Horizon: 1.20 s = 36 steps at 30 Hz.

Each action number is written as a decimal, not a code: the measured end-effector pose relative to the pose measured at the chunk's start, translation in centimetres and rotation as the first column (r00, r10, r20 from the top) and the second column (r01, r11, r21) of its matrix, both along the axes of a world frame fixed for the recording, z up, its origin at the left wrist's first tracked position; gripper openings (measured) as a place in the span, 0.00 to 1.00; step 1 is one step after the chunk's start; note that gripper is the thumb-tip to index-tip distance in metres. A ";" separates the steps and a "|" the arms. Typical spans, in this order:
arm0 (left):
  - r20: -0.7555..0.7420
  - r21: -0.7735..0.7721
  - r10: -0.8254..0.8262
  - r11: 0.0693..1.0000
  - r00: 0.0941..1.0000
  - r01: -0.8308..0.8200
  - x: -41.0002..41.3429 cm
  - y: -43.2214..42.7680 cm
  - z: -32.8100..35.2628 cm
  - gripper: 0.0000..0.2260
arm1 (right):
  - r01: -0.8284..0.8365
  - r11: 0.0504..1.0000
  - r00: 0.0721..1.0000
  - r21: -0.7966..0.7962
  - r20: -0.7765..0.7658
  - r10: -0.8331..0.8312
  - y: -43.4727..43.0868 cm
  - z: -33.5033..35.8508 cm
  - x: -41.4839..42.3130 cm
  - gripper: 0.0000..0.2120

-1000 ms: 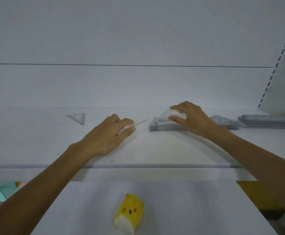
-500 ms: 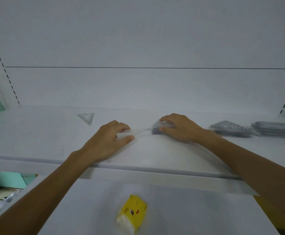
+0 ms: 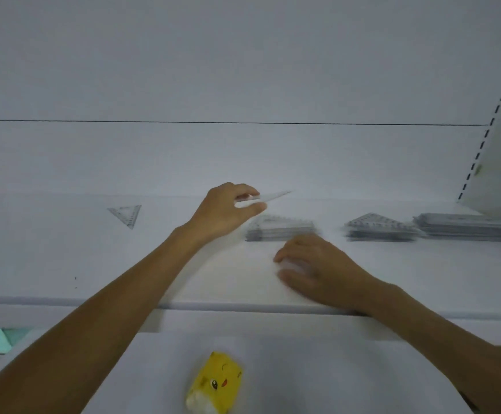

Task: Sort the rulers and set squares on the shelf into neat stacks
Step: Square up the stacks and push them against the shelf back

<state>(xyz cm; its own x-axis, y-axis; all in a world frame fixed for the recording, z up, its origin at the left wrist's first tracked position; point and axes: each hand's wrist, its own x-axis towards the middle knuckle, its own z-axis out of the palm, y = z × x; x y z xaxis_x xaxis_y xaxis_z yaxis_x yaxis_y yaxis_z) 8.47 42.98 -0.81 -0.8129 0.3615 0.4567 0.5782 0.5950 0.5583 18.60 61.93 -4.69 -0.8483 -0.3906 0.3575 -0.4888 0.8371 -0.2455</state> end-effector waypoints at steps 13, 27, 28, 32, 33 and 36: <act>0.068 -0.131 -0.105 0.985 0.992 0.113 -1.6 4.6 -1.4 0.18 | 0.000 0.993 1.000 -0.118 0.013 0.001 0.3 0.2 -0.4 0.09; 0.033 -0.146 -0.100 0.984 0.994 0.103 -2.2 4.6 -2.6 0.15 | -0.009 0.989 1.000 -0.150 -0.020 0.006 0.2 0.0 -0.5 0.07; 0.025 -0.158 -0.099 0.982 0.995 0.102 -2.2 4.6 -2.7 0.16 | -0.011 0.988 1.000 -0.153 -0.025 0.007 0.2 0.0 -0.5 0.07; 0.005 -0.195 -0.087 0.977 0.996 0.086 -2.0 4.7 -2.8 0.17 | -0.006 0.991 1.000 -0.137 -0.030 0.002 0.2 0.0 -0.4 0.08; -0.010 -0.213 -0.080 0.974 0.997 0.076 -1.9 4.6 -2.8 0.18 | -0.005 0.992 0.999 -0.130 -0.033 0.001 0.2 0.0 -0.4 0.08; -0.119 -0.172 -0.052 0.985 0.992 0.031 -1.4 4.3 -2.6 0.21 | -0.009 0.995 0.999 -0.104 -0.053 0.004 0.1 0.2 -0.3 0.07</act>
